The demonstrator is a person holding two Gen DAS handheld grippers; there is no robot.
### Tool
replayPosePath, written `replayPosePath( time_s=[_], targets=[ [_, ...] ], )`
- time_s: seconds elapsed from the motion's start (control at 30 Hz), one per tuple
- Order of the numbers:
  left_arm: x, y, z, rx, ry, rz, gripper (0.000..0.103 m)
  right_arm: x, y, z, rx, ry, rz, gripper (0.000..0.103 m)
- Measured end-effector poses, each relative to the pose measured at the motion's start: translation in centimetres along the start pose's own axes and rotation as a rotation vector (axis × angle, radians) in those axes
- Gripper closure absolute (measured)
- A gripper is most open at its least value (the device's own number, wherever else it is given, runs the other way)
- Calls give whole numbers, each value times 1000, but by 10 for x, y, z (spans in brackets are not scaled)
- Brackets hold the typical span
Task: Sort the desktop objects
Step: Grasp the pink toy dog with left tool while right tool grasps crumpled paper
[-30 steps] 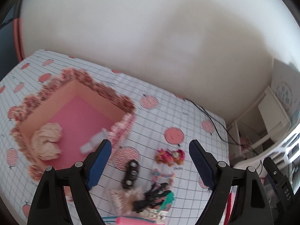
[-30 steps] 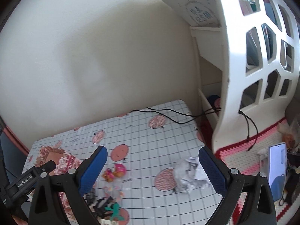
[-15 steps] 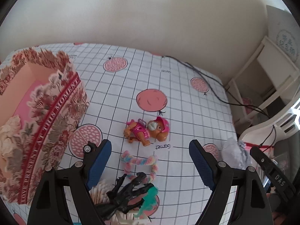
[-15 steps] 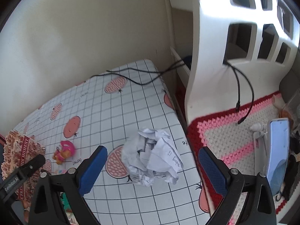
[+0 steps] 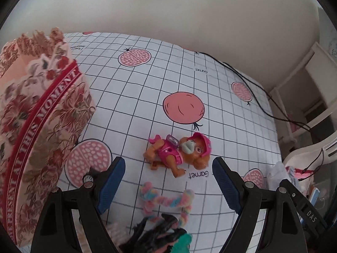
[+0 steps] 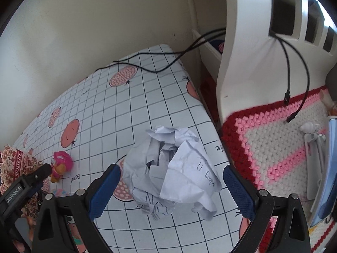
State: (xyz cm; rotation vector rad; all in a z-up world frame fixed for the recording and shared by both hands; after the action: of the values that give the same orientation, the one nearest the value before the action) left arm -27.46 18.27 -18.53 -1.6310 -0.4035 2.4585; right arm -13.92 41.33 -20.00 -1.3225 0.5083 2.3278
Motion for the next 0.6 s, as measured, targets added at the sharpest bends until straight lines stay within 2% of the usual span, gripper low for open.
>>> replayPosePath(
  time_s=[0.1,0.27,0.43,0.6],
  targets=[
    [9,-1,4,-6,3,5,18,9,1,-3,2,17,2,3],
    [20,-15,8,48,-9,28,18,14,4,-3,2,18,9,4],
    [33,-21,4,84,24,76,18,17,6,-3,-7,23,3,3],
    [37,-21,4,100,23,123,18,20,7,-2,-6,32,-1,3]
  ],
)
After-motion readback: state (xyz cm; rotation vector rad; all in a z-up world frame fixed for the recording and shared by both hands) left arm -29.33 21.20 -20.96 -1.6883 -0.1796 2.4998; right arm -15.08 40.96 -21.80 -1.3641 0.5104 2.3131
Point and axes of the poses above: each gripper's, at about its wrist camera, not at the fingertips, and x roughly the way its jaws point, y to its left, z to its top, the point moved 9 cm from there along x, roughly the way its jaws point, and after that the axes turned 12 degrees about -x, right-handed, at the moved point
